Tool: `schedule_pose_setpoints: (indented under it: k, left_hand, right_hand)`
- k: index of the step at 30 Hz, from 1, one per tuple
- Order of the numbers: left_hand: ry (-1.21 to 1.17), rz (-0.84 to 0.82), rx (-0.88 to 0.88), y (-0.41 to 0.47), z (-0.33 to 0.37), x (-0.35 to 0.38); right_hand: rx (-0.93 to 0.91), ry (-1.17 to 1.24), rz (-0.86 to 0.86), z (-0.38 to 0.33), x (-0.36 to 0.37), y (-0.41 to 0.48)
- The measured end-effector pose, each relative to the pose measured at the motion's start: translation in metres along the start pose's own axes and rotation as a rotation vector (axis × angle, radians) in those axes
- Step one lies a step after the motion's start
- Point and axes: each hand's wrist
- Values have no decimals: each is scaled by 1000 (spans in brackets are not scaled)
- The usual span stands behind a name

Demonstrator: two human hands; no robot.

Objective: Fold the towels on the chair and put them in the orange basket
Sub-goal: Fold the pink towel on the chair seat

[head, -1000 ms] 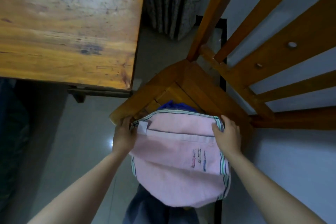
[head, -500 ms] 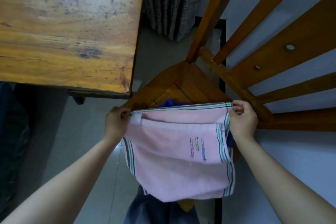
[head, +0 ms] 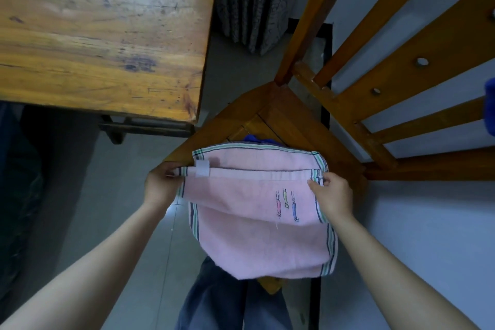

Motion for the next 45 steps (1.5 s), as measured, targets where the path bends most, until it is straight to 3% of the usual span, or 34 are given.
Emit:
schedule_pose_setpoints:
  k: [6,11,17,20,25,29,34,37,40,45]
  left_hand:
    - [-268,29,29,2,20,-9]
    - [-164,75,-56,19,23,23]
    - [100,54,27,46,15,35]
    - [241,43,131,53,18,37]
    - [578,-196,320,59,24,40]
    - [690,-252,290,58,29,37]
    - [802,-248,288,53,30,30]
    - [747,-271,259,48,27,26]
    - [627,-202,271,38,31,18]
    - [512,-170,381,0,41,-26]
  right_hand:
    - [23,257,295,-27,-30,25]
    - [161,113,182,-19,-8,61]
    - [313,-152,-55,-3,-1,73]
    - [237,-191,-101,-6,3,73]
    - [-218,-551,-298,-14,2,76]
    - [-168,-640,-409,-17,-2,85]
    - [-192,-726,-362,-18,-12,83]
    - [-206,-745,-343,-19,-20,79]
    - [-195,-615,-322,-26,-35,72]
    - [-240,-498,-341,-50,-72,39]
Point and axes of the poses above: each hand's wrist, its own y-axis towards the middle knuckle, its own x-axis out of the palm, z = x × y, and after that the axes turned 7 degrees about y, right-handed
